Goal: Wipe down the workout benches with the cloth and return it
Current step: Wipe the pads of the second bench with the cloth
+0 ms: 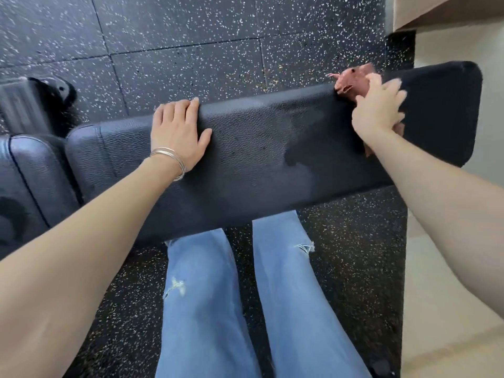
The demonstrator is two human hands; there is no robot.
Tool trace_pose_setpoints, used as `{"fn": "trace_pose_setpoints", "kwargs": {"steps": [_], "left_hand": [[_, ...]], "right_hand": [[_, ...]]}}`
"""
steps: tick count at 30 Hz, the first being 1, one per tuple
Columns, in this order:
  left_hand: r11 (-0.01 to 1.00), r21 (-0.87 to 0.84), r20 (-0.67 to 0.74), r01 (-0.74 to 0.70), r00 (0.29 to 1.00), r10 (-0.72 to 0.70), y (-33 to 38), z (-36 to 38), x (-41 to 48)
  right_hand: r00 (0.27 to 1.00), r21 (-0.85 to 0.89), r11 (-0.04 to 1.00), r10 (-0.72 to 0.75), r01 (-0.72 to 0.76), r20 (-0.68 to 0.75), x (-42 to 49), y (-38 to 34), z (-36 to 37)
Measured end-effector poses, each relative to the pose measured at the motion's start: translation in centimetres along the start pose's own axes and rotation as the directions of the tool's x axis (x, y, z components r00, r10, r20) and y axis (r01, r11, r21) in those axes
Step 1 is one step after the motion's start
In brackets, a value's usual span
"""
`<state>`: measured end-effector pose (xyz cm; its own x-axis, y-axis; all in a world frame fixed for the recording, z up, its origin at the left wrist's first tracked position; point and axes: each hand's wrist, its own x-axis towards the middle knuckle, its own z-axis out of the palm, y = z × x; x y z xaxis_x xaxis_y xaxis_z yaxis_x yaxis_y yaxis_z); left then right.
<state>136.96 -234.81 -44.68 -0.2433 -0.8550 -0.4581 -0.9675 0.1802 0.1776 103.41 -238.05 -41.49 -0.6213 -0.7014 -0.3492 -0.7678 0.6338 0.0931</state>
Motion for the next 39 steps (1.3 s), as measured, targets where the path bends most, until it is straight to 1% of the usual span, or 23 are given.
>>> {"fn": "trace_pose_setpoints", "kwargs": {"steps": [2, 4, 6, 9, 12, 13, 14, 15, 16, 17, 18, 20, 21, 23, 25, 29, 30, 32, 33, 34, 36, 38, 39], "left_hand": [[1.0, -0.022, -0.005, -0.006, 1.0, 0.006, -0.1, 0.2, -0.1], [0.999, -0.011, 0.002, -0.031, 1.0, 0.031, -0.3, 0.3, -0.1], [0.997, 0.019, 0.007, -0.079, 0.997, 0.079, -0.9, 0.2, 0.1], [0.988, 0.039, 0.01, -0.149, 0.989, 0.149, -2.0, 0.0, 0.2], [0.982, 0.043, 0.026, -0.184, 0.983, 0.183, -2.5, -0.2, 0.3], [0.98, 0.048, 0.041, -0.194, 0.981, 0.192, -2.5, -0.3, 0.3], [0.977, 0.054, 0.055, -0.205, 0.978, 0.202, -2.6, -0.4, 0.3], [0.974, 0.06, 0.066, -0.217, 0.975, 0.213, -2.7, -0.6, 0.4], [0.972, 0.066, 0.074, -0.227, 0.972, 0.222, -3.0, -0.7, 0.5], [0.969, 0.073, 0.081, -0.235, 0.97, 0.229, -3.3, -0.8, 0.5], [0.967, 0.079, 0.086, -0.243, 0.968, 0.236, -3.6, -0.8, 0.5], [0.962, 0.086, 0.082, -0.26, 0.964, 0.254, -4.2, -0.7, 0.4], [0.96, 0.086, 0.078, -0.266, 0.962, 0.26, -4.3, -0.7, 0.4], [0.962, 0.081, 0.075, -0.259, 0.965, 0.253, -4.1, -0.7, 0.2], [0.969, 0.079, 0.075, -0.234, 0.971, 0.228, -3.5, -0.6, 0.0], [0.979, 0.077, 0.09, -0.19, 0.979, 0.183, -3.0, -0.8, 0.0], [0.98, 0.075, 0.09, -0.186, 0.98, 0.179, -3.0, -0.9, 0.0], [0.98, 0.071, 0.084, -0.184, 0.98, 0.178, -2.9, -0.8, 0.1], [0.98, 0.07, 0.089, -0.187, 0.98, 0.181, -2.9, -0.8, 0.1], [0.979, 0.068, 0.096, -0.19, 0.978, 0.183, -3.0, -0.8, 0.1], [0.978, 0.068, 0.106, -0.195, 0.977, 0.187, -3.2, -1.0, 0.3], [0.978, 0.076, 0.103, -0.193, 0.977, 0.185, -3.3, -1.1, 0.4], [0.978, 0.079, 0.1, -0.191, 0.978, 0.183, -3.2, -1.0, 0.4]], "right_hand": [[0.996, 0.079, 0.994, 0.081, -0.077, -0.047, -2.9, -2.1, 1.7], [0.992, 0.12, 0.992, 0.058, -0.044, -0.112, -6.3, -4.5, 3.4], [0.987, 0.107, 0.992, -0.057, 0.073, -0.147, -9.8, -6.2, 4.8], [0.965, 0.047, 0.968, -0.24, 0.246, -0.101, -13.7, -6.9, 6.3], [0.857, -0.11, 0.852, -0.515, 0.512, 0.007, -14.0, -4.3, 6.0], [0.824, -0.138, 0.814, -0.565, 0.564, 0.036, -13.4, -2.6, 5.6], [0.829, -0.143, 0.818, -0.559, 0.557, 0.032, -12.9, -0.8, 5.4], [0.868, -0.128, 0.861, -0.497, 0.493, -0.002, -12.4, 1.1, 5.2], [0.924, -0.087, 0.923, -0.379, 0.374, -0.049, -11.9, 2.8, 5.2], [0.974, -0.014, 0.978, -0.211, 0.21, -0.08, -11.5, 4.2, 5.2], [0.997, 0.096, 0.995, -0.008, 0.016, -0.08, -11.1, 4.9, 5.4], [0.947, 0.287, 0.911, 0.32, -0.297, -0.034, -11.1, 4.4, 6.2], [0.919, 0.331, 0.871, 0.393, -0.362, -0.029, -11.7, 3.3, 6.7], [0.913, 0.332, 0.879, 0.395, -0.344, -0.099, -14.4, 0.6, 7.7], [0.944, 0.311, 0.919, 0.297, -0.242, -0.143, -18.6, -1.9, 9.1], [0.998, 0.251, 0.968, 0.02, -0.005, -0.061, -25.7, -5.7, 10.7], [0.996, 0.228, 0.969, -0.086, 0.092, -0.037, -26.1, -5.7, 10.7], [0.942, 0.184, 0.927, -0.335, 0.328, 0.012, -24.5, -3.9, 10.1], [0.906, 0.161, 0.896, -0.422, 0.413, 0.027, -23.3, -2.5, 9.6], [0.896, 0.155, 0.887, -0.444, 0.435, 0.024, -22.0, -1.2, 9.0], [0.957, 0.2, 0.936, -0.288, 0.291, -0.045, -18.6, 1.3, 7.8], [0.994, 0.243, 0.968, -0.038, 0.063, -0.104, -15.0, 3.3, 7.1], [0.988, 0.269, 0.961, 0.105, -0.072, -0.113, -13.7, 4.1, 7.0]]}}
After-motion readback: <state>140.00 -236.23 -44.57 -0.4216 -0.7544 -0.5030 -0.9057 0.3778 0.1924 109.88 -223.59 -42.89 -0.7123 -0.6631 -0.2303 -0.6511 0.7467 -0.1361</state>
